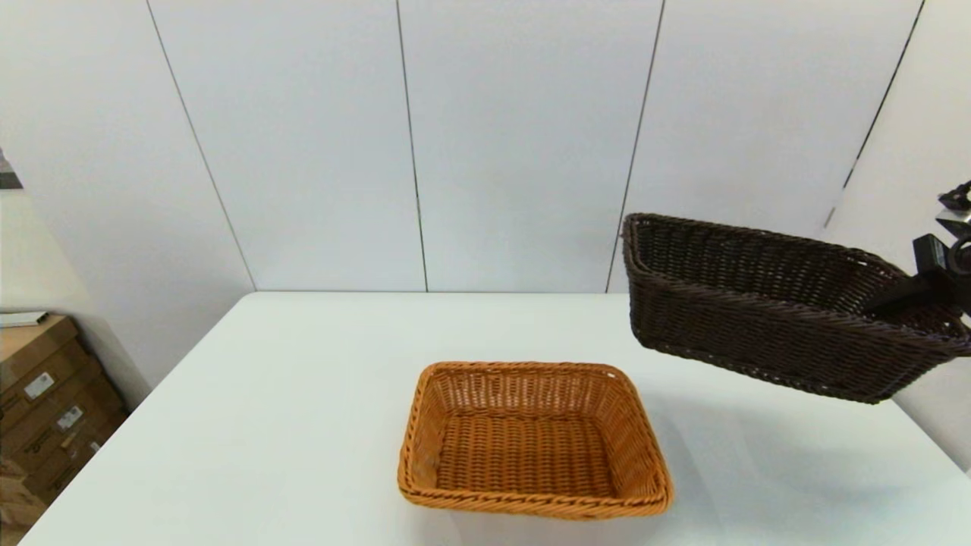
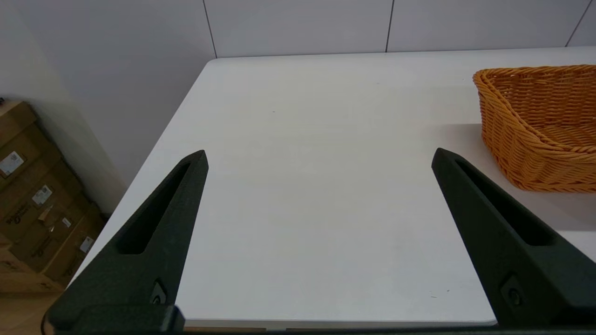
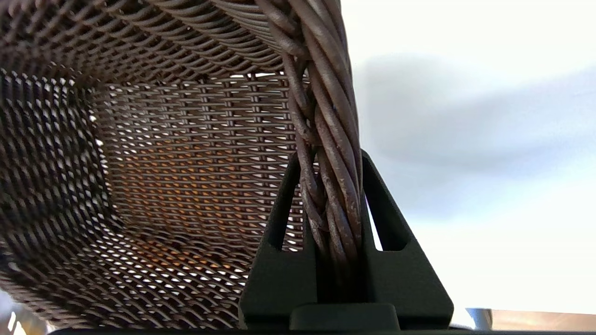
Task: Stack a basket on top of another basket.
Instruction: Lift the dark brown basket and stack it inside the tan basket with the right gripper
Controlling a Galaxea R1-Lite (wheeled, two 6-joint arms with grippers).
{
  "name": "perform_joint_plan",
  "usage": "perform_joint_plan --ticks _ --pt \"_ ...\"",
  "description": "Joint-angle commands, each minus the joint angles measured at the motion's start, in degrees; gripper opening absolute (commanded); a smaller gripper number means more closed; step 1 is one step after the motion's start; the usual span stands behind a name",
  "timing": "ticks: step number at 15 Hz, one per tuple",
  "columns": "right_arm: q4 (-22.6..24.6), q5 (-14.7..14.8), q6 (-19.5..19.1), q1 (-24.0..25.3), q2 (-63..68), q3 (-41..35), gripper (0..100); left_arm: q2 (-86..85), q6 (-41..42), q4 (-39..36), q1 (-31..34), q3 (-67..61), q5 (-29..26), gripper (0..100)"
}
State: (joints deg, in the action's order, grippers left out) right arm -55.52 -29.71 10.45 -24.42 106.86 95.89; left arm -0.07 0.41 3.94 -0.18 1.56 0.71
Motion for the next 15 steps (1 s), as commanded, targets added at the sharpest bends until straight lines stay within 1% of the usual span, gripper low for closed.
perform_joint_plan --ticks 1,5,8,9,11,13,15 --pt "-1.79 -0.35 2.74 8.07 -0.25 0.17 0 -0.01 0.02 0.02 0.01 0.02 0.00 100" --pt "-1.79 0.00 6.78 20.20 -0.95 -0.79 0 -0.01 0.02 0.02 0.01 0.02 0.00 100" --pt "-1.00 0.62 10.38 27.41 -0.78 -0.88 0 -0.01 0.02 0.02 0.01 0.02 0.00 100" --pt "0.23 1.50 11.53 29.52 -0.52 -1.06 0 -0.01 0.02 0.02 0.01 0.02 0.00 100" --pt "4.98 5.10 14.43 34.00 0.19 -3.61 0 -0.01 0.02 0.02 0.01 0.02 0.00 100" --pt "11.13 8.88 15.92 37.16 0.28 -7.65 0 -0.01 0.02 0.02 0.01 0.02 0.00 100" --pt "17.99 11.69 17.15 38.83 0.01 -12.13 0 -0.01 0.02 0.02 0.01 0.02 0.00 100"
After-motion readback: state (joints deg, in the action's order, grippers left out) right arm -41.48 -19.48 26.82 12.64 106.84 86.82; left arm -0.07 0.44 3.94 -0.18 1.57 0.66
